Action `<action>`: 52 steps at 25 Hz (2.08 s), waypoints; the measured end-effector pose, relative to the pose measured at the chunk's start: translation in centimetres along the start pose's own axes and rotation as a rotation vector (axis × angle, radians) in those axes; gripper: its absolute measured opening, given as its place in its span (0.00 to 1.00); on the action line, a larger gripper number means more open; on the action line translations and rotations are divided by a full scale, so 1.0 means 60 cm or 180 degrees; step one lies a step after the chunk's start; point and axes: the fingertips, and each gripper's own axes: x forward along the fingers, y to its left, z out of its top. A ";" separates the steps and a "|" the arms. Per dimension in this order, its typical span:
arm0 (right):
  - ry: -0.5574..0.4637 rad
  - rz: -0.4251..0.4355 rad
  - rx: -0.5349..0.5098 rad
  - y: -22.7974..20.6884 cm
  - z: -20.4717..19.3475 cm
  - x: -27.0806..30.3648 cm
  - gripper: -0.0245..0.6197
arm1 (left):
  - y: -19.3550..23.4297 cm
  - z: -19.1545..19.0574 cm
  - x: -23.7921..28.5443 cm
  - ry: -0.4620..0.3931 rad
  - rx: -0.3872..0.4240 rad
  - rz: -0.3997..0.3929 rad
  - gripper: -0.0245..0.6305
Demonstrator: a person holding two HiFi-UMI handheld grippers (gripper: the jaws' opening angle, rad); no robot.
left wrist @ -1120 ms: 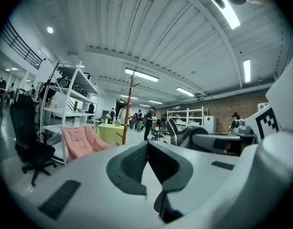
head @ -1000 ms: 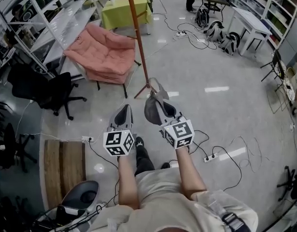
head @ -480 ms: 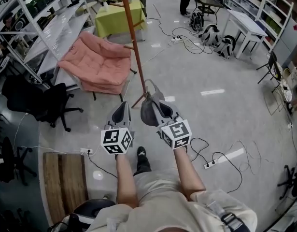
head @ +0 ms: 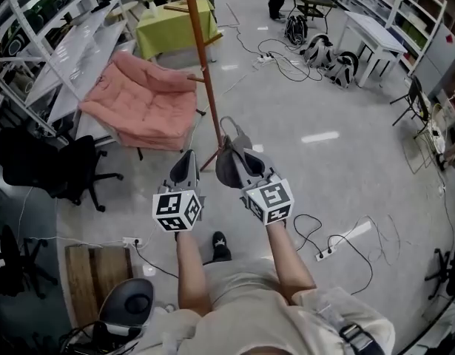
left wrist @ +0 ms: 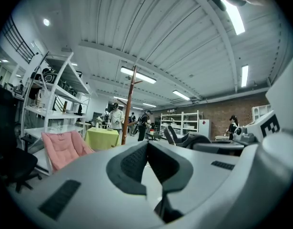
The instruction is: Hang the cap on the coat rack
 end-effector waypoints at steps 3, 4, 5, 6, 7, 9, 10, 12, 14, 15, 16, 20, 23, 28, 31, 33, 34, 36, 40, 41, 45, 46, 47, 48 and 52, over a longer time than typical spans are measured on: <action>0.0005 -0.0050 0.0026 -0.006 -0.001 0.036 0.05 | 0.029 0.004 0.027 0.0002 -0.0014 -0.0043 0.05; 0.0010 -0.0066 0.0035 -0.006 -0.003 0.047 0.05 | 0.040 0.005 0.034 0.0003 -0.0024 -0.0057 0.05; 0.0014 -0.0082 0.0039 -0.006 -0.005 0.058 0.05 | 0.049 0.004 0.041 0.0004 -0.0038 -0.0073 0.05; 0.0017 -0.0099 0.0039 -0.005 -0.008 0.069 0.05 | 0.059 0.002 0.049 0.0008 -0.0055 -0.0091 0.05; 0.0021 -0.0117 0.0034 -0.006 -0.010 0.079 0.05 | 0.067 -0.001 0.057 0.0016 -0.0072 -0.0113 0.05; 0.0037 -0.0158 0.0028 -0.008 -0.015 0.099 0.05 | 0.082 -0.009 0.073 0.0044 -0.0103 -0.0157 0.05; 0.0047 -0.0182 0.0031 -0.011 -0.017 0.107 0.05 | 0.088 -0.013 0.081 0.0058 -0.0123 -0.0179 0.05; 0.0051 -0.0239 0.0044 -0.018 -0.019 0.120 0.05 | 0.097 -0.019 0.095 0.0083 -0.0156 -0.0229 0.05; 0.0035 -0.0308 0.0064 -0.023 -0.019 0.134 0.05 | 0.109 -0.024 0.105 0.0112 -0.0160 -0.0284 0.05; 0.0023 -0.0344 0.0075 -0.023 -0.020 0.140 0.05 | 0.117 -0.028 0.108 0.0129 -0.0161 -0.0304 0.05; 0.0009 -0.0378 0.0078 -0.023 -0.022 0.146 0.05 | 0.127 -0.033 0.110 0.0143 -0.0170 -0.0316 0.05; -0.0006 -0.0458 0.0012 -0.025 -0.028 0.160 0.05 | 0.160 -0.050 0.115 0.0144 -0.0305 -0.0279 0.05; 0.0023 -0.0478 -0.0004 -0.026 -0.026 0.167 0.05 | 0.170 -0.058 0.116 0.0168 -0.0379 -0.0274 0.05; 0.0029 -0.0509 0.0058 -0.026 -0.029 0.182 0.05 | 0.183 -0.079 0.122 0.0266 -0.0491 -0.0269 0.05; 0.0048 -0.0495 0.0057 -0.035 -0.025 0.195 0.05 | 0.180 -0.084 0.141 0.0320 -0.0504 -0.0291 0.05; 0.0050 -0.0466 0.0050 -0.043 -0.021 0.209 0.05 | 0.181 -0.081 0.161 0.0334 -0.0494 -0.0299 0.05; 0.0049 -0.0448 0.0053 -0.045 -0.018 0.218 0.05 | 0.184 -0.077 0.170 0.0336 -0.0487 -0.0296 0.05; 0.0034 -0.0417 0.0074 -0.050 -0.012 0.237 0.05 | 0.190 -0.067 0.187 0.0337 -0.0463 -0.0299 0.05; -0.0037 -0.0401 0.0085 -0.065 0.000 0.277 0.05 | 0.201 -0.056 0.221 0.0350 -0.0388 -0.0344 0.05; -0.0058 -0.0402 0.0086 -0.070 0.004 0.287 0.05 | 0.203 -0.055 0.229 0.0359 -0.0360 -0.0363 0.05; -0.0125 -0.0405 0.0115 -0.086 0.014 0.322 0.05 | 0.216 -0.047 0.264 0.0385 -0.0261 -0.0402 0.05; -0.0140 -0.0399 0.0119 -0.090 0.017 0.328 0.05 | 0.217 -0.044 0.271 0.0384 -0.0246 -0.0408 0.05; -0.0153 -0.0390 0.0118 -0.092 0.020 0.333 0.05 | 0.217 -0.041 0.278 0.0381 -0.0229 -0.0417 0.05; -0.0165 -0.0382 0.0116 -0.096 0.023 0.338 0.05 | 0.216 -0.039 0.284 0.0380 -0.0211 -0.0431 0.05; -0.0195 -0.0397 0.0115 -0.115 0.029 0.358 0.05 | 0.208 -0.034 0.313 0.0387 -0.0145 -0.0492 0.05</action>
